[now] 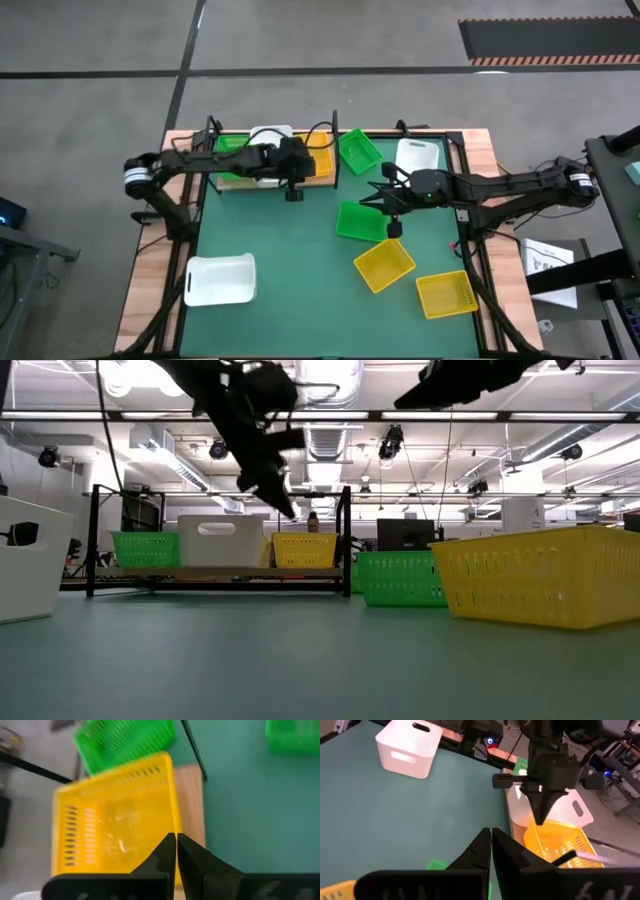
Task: Stack baskets on shelf by color
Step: Put the left yellow bin on the shelf
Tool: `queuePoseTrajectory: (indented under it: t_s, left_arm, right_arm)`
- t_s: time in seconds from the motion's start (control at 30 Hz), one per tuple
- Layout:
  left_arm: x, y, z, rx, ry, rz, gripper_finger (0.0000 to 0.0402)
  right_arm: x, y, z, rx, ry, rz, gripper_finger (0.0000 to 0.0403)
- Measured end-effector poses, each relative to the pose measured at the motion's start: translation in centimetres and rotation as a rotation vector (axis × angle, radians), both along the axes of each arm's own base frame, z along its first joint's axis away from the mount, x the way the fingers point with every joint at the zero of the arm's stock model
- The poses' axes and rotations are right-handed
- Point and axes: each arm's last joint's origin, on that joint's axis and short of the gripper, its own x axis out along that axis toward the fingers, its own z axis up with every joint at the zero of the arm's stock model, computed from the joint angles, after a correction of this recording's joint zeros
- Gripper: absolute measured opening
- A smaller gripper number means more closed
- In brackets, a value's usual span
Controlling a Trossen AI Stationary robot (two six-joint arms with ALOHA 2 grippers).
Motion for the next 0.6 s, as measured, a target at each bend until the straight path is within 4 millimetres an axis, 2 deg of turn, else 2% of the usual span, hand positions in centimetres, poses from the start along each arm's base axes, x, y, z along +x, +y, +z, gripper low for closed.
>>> queuePoseTrajectory:
  t_s: [0.13,0.33,0.5,0.6]
  left_arm:
    - [-0.3,1.0,-0.7,-0.017,0.067,0.021,0.0]
    - [-0.8,1.1,-0.3,-0.015,0.065,0.031,0.0]
    - [-0.3,1.3,0.6,0.019,-0.038,0.032,0.0]
    - [0.1,1.4,0.1,0.023,-0.074,0.025,0.0]
  right_arm:
    - [-0.4,0.0,-0.1,-0.011,-0.005,0.004,0.0009]
    - [-0.5,0.0,0.1,-0.014,-0.013,0.005,0.0009]
    - [-0.5,0.0,0.1,-0.023,-0.012,0.008,0.0009]
    - [-0.5,0.0,0.1,-0.022,-0.012,0.008,0.0009]
